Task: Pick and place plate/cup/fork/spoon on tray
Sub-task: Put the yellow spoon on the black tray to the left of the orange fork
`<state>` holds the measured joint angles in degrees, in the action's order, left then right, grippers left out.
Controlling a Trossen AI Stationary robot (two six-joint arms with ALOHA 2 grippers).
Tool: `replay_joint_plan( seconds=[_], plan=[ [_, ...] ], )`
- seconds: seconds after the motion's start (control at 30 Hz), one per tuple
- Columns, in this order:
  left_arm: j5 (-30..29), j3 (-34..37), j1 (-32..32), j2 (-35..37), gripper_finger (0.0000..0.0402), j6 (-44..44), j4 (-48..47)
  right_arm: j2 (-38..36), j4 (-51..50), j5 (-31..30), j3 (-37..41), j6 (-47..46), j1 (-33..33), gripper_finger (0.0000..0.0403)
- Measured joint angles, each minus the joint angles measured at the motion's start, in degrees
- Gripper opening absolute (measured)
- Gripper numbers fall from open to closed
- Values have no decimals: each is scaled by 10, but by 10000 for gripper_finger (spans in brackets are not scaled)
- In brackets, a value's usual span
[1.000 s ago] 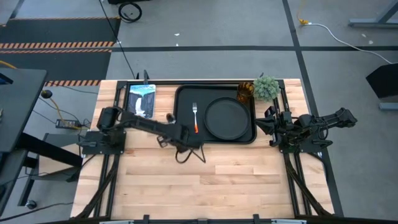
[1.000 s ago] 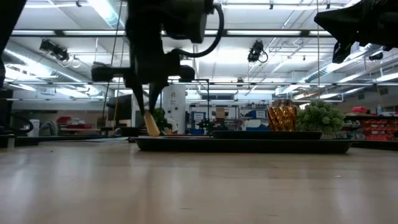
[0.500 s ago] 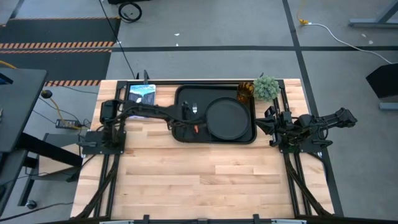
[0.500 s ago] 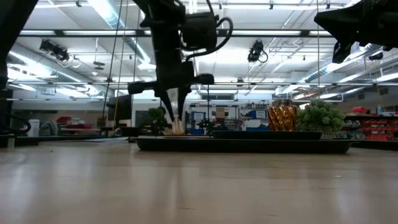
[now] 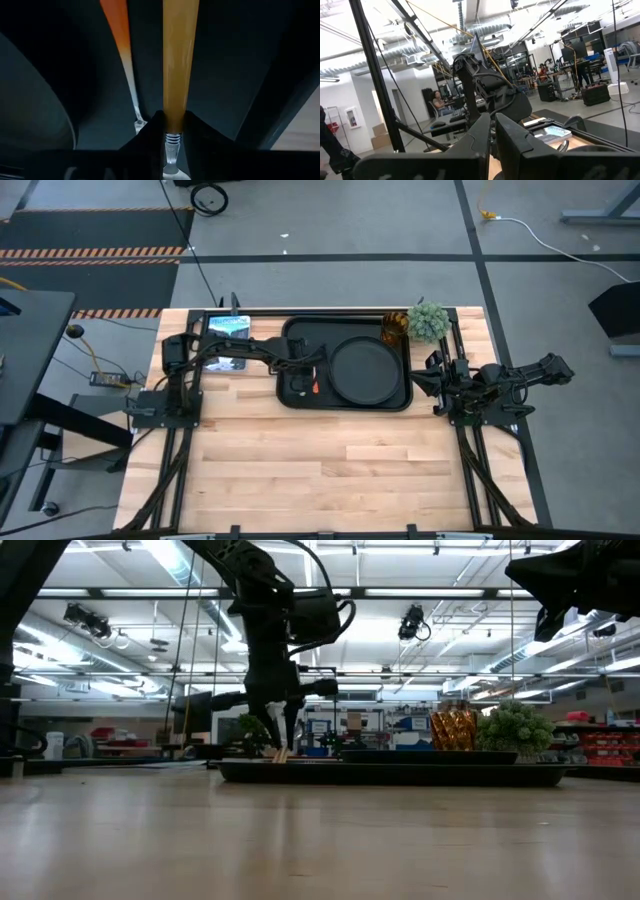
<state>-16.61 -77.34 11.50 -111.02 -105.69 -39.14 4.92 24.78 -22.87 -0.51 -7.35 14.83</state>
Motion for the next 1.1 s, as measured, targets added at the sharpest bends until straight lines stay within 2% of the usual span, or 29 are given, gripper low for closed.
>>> replay_joint_plan(
  seconds=[0.23,0.77,0.9,1.1],
  plan=[
    [48,0,10,0,54,36,-7,0,0,0,0,0,0,34],
    [44,0,38,-35,56,30,0,0,1,2,0,0,0,34],
    [44,0,37,-35,73,33,-1,0,2,2,0,0,0,34],
    [42,0,37,-35,129,47,-1,0,0,2,0,0,0,34]
  ],
)
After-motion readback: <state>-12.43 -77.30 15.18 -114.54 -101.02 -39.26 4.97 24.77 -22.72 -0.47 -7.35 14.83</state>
